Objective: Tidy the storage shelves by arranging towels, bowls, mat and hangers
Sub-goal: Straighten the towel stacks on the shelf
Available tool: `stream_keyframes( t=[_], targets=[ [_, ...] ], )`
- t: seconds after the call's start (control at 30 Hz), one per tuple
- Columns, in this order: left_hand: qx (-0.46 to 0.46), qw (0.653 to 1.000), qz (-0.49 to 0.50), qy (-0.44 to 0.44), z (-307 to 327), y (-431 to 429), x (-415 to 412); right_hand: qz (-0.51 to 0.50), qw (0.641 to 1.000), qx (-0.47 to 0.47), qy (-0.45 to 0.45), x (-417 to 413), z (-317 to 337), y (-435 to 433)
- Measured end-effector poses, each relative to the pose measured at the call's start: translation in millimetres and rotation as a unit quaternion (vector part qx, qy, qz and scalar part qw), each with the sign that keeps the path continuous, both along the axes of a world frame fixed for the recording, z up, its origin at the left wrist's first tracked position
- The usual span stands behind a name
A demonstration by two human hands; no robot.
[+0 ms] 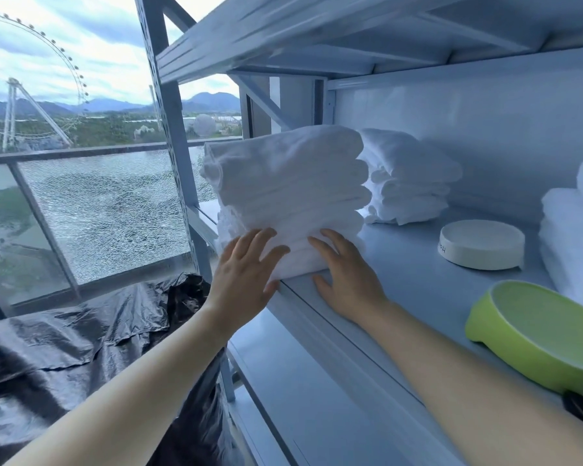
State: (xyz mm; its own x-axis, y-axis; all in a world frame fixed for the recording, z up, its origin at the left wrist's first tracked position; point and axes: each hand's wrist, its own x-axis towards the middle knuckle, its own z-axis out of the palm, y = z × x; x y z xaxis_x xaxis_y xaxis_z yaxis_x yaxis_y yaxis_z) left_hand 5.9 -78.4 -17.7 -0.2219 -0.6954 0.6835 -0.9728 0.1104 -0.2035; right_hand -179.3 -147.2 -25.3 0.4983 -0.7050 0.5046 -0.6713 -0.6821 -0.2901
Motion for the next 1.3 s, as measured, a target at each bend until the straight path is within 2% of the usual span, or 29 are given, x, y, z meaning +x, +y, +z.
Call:
stream_keyframes(
  t=[0.13, 0.37, 0.5, 0.67, 0.93, 1.03, 1.3],
  targets=[
    [0.022, 0.999, -0.021, -0.022, 6.2, -5.2, -9.3, -0.015, 1.000, 0.002, -0.014, -2.0, 0.4, -4.7],
    [0.050, 0.998, 0.005, -0.031, 12.2, -17.7, -15.1, -0.025, 0.999, 0.014, -0.017, -4.3, -2.4, -9.7],
    [0.024, 0.998, -0.041, -0.043, 17.3, -32.7, -17.9, -0.073, 0.997, 0.013, -0.027, -8.3, 0.2, -11.0],
    [0.005, 0.995, -0.099, -0.007, 27.5, -54.5, -31.4, -0.146, 0.989, 0.009, -0.031, -16.2, 4.4, -11.1],
    [0.094, 0.987, -0.124, -0.046, 32.3, -88.7, -41.0, -0.195, 0.981, -0.001, -0.007, -24.6, 5.0, -6.4],
    [0.082, 0.987, -0.119, -0.070, 30.0, -94.6, -39.8, -0.202, 0.979, -0.003, 0.000, -26.2, 4.8, -7.1],
    [0.039, 0.987, -0.143, -0.065, 25.3, -116.6, -35.1, -0.228, 0.974, 0.007, 0.004, -30.0, 4.6, -10.9]
  ],
)
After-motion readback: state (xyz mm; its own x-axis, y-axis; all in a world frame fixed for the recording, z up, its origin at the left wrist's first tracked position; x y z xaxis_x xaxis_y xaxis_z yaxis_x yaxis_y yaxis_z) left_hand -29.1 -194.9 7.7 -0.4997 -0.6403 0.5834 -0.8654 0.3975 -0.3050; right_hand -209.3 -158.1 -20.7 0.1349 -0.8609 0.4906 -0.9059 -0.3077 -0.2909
